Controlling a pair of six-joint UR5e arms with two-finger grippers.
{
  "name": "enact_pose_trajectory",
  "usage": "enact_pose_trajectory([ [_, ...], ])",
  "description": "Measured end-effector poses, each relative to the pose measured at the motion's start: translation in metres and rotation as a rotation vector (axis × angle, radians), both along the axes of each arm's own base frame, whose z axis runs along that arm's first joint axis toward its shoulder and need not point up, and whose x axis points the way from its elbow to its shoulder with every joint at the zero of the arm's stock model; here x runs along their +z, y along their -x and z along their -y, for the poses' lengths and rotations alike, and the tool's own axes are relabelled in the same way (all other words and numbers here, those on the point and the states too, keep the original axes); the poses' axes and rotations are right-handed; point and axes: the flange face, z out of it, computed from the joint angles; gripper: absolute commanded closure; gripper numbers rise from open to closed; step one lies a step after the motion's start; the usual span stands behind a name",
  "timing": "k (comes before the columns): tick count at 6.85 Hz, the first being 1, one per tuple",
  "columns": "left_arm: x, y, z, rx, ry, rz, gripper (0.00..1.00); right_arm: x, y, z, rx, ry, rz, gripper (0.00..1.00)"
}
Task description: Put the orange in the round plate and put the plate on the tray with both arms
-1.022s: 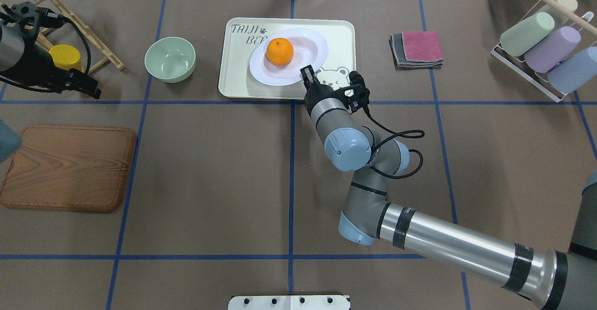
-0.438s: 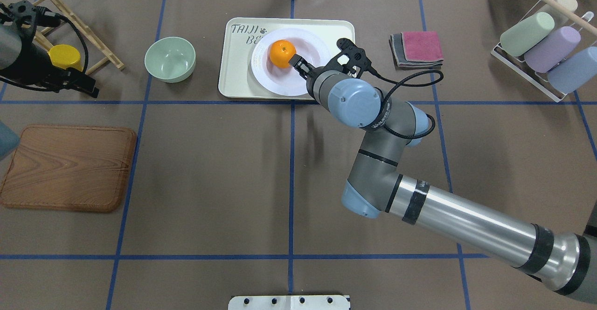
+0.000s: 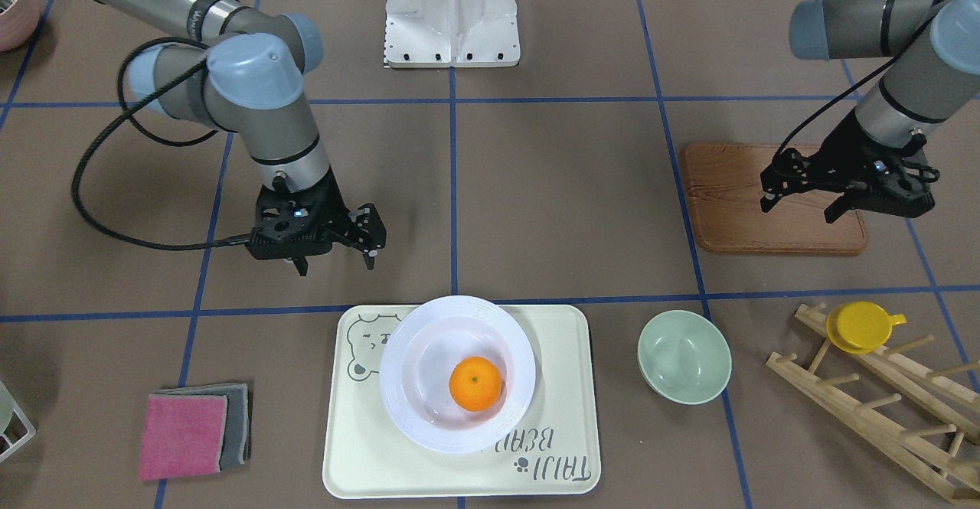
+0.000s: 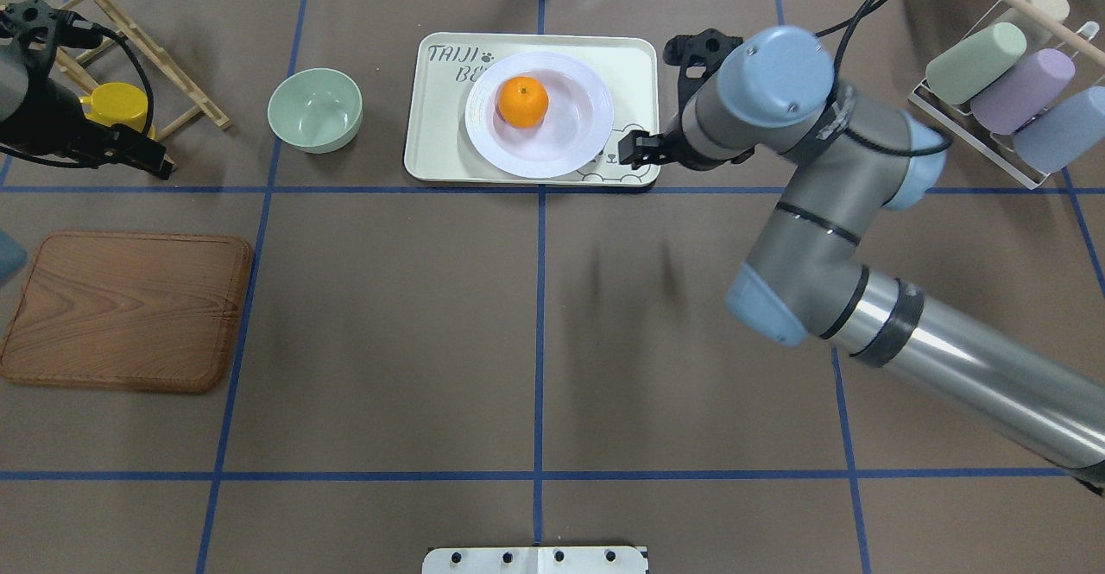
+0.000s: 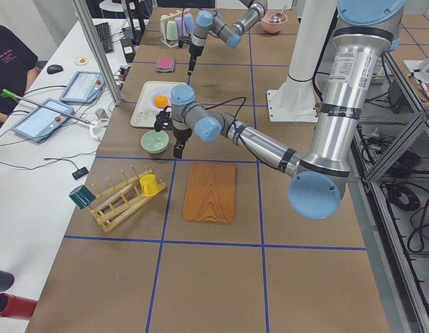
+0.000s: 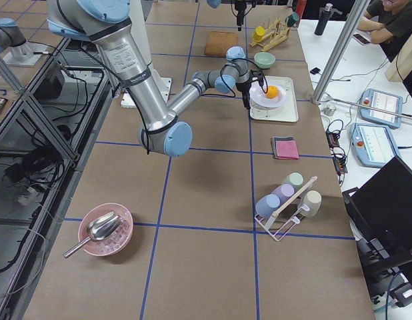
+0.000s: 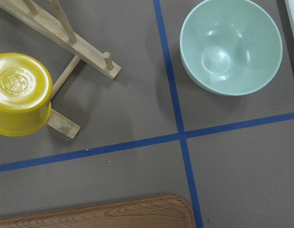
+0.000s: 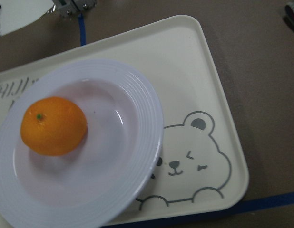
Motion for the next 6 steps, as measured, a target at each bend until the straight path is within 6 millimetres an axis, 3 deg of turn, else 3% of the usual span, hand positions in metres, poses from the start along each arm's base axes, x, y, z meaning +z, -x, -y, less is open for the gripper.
enact_pose_trajectory([
  [3,0.08,0.08,-0.013,0.076,-0.071,0.096,0.01,0.055,-0.187,0.053,-0.098,-0.054,-0.055,0.0],
  [5,0.127,0.124,-0.027,0.109,-0.057,0.147,0.01,0.095,-0.285,0.062,-0.127,0.016,-0.149,0.0],
  [6,0.14,0.132,-0.03,0.114,-0.014,0.163,0.01,0.114,-0.327,0.052,-0.186,0.066,-0.203,0.0],
])
